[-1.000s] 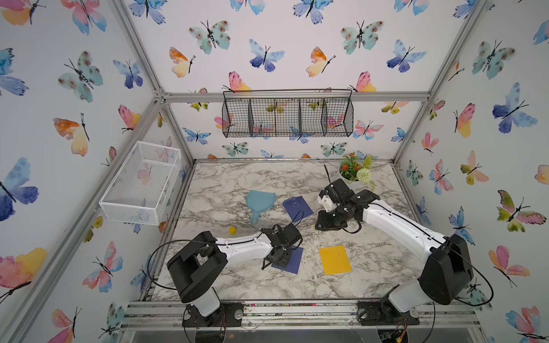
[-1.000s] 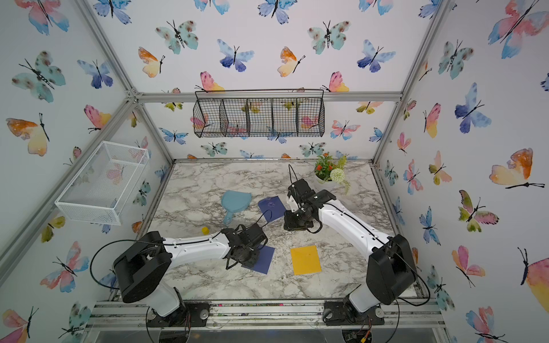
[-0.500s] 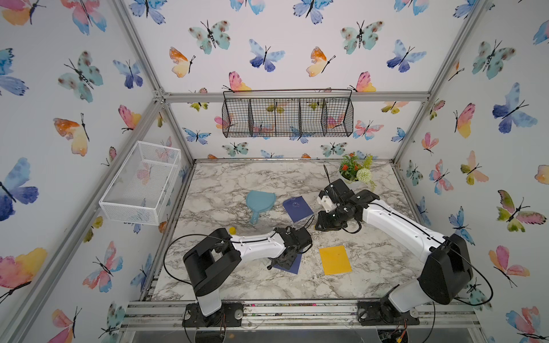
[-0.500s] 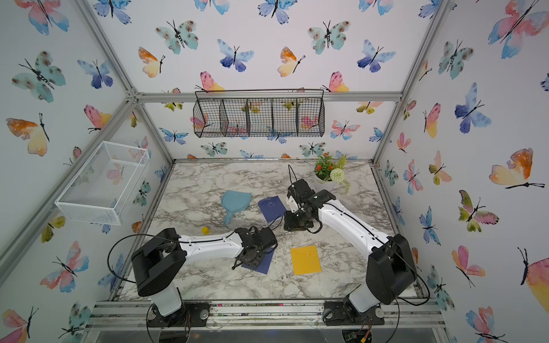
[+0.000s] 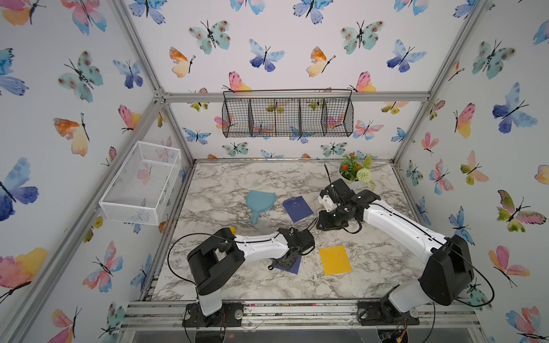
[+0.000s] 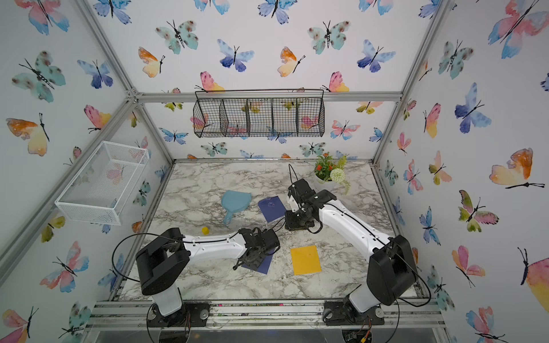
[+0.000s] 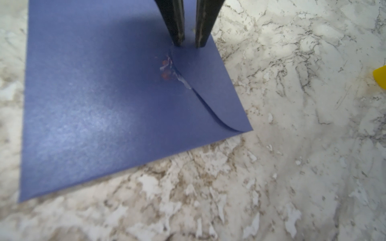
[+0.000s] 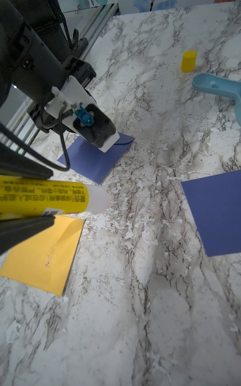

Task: Seal the envelope with a glue stick
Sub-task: Move the envelope to the center of the board.

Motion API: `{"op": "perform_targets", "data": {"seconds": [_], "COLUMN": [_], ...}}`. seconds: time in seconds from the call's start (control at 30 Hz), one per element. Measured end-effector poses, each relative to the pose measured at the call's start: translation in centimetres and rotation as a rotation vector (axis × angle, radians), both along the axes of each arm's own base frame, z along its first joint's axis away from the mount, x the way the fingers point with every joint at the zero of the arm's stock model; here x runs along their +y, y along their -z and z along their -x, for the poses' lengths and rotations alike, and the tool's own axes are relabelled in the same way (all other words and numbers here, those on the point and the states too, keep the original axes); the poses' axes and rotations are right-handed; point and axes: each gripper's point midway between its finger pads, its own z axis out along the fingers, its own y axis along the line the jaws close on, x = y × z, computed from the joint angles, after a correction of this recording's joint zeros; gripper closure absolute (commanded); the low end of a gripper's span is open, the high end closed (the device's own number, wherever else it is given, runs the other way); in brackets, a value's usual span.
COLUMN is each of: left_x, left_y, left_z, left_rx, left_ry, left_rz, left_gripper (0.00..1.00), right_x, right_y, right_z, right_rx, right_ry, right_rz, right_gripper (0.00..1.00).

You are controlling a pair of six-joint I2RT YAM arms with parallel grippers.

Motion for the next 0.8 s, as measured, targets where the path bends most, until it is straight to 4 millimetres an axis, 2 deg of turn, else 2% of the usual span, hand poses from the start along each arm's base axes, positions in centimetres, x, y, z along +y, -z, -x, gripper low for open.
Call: {"op": "perform_targets", "data": {"seconds": [0.23,0.43,0.53,0.63,0.8], "left_x": [0.8,2.5,3.5,4.0,2.9], "left_y": [-0.8,-3.2,-2.6,-1.3,-1.1], "left_z": [-1.3,-3.3,-3.3,-2.3,-1.6], "left_rx": [0.019,0.01,0.039,0.099,0.146], "left_ry": [-0.086,-0.212,-0.256,-0.275,-0.252], "left_rz": [0.191,0.456,0.533,0.576,0.66], "left_gripper": [0.75,0.71,0.67,0.65,0.61], "right_x": [-0.2,0.3,0.5,0.6,0.6], "right_y": [-0.8,-2.4,-2.9,-2.8,-2.6], "right_z": [-0.3,-1.1,-1.5,-1.6,-1.5], "right_rx": [-0.02,-0.051,-0.055,-0.043,-0.028], "right_ry": [0.027,0.038,0.04,0.042,0.042], "right_rz": [-0.003,-0.021,-0.025,-0.019,-0.008], "right_gripper": [0.98,0.98,0.98,0.98,0.98]}}
